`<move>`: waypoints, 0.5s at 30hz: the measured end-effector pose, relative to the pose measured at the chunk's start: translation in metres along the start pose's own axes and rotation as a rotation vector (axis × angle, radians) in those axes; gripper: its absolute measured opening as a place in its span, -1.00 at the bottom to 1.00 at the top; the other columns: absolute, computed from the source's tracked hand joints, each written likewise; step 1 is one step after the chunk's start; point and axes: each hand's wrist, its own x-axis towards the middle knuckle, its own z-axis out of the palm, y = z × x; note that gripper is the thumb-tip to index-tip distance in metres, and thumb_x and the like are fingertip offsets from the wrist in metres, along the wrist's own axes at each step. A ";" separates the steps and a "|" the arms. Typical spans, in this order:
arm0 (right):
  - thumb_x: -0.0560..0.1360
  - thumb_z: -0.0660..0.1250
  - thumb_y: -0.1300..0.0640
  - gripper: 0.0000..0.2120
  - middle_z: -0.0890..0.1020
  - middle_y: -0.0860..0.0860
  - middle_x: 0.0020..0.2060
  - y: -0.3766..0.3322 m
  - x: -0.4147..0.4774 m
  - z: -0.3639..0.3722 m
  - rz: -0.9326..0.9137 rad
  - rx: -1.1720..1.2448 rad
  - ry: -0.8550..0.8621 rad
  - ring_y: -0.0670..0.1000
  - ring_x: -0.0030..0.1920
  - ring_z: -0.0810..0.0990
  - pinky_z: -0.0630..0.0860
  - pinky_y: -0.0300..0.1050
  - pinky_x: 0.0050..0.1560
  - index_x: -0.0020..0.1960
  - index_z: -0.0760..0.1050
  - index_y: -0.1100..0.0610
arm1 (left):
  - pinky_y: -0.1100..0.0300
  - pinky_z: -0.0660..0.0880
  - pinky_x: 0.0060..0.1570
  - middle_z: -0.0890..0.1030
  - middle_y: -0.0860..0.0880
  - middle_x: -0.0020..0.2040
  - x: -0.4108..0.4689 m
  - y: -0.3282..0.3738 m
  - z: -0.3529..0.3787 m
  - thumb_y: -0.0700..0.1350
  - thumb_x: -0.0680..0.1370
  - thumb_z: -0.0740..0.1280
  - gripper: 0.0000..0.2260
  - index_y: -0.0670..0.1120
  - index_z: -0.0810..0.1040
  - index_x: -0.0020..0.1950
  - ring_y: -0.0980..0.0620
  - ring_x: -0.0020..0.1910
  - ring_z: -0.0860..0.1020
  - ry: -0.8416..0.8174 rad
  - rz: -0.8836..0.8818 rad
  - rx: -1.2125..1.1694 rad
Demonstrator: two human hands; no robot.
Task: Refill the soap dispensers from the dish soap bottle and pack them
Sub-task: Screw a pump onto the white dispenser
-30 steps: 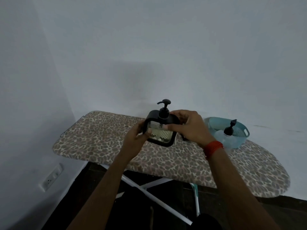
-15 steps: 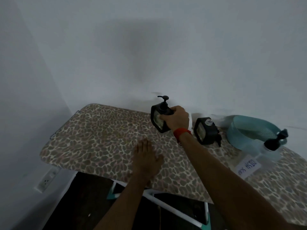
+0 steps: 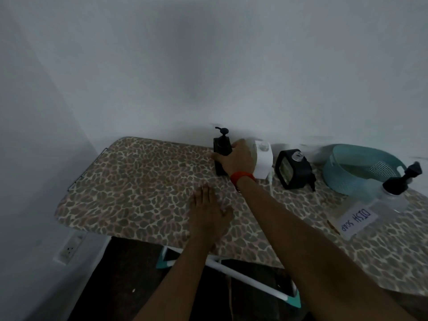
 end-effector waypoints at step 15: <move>0.52 0.41 0.05 -0.50 0.57 0.21 0.23 0.057 0.008 -0.054 0.124 -0.084 0.069 0.23 0.18 0.58 0.53 -0.01 0.06 0.35 0.35 0.24 | 0.00 -0.18 0.55 -0.03 -0.11 0.61 -0.006 0.000 -0.004 0.34 0.52 0.10 -0.17 -0.15 -0.05 0.60 -0.07 0.59 -0.07 0.006 -0.001 -0.067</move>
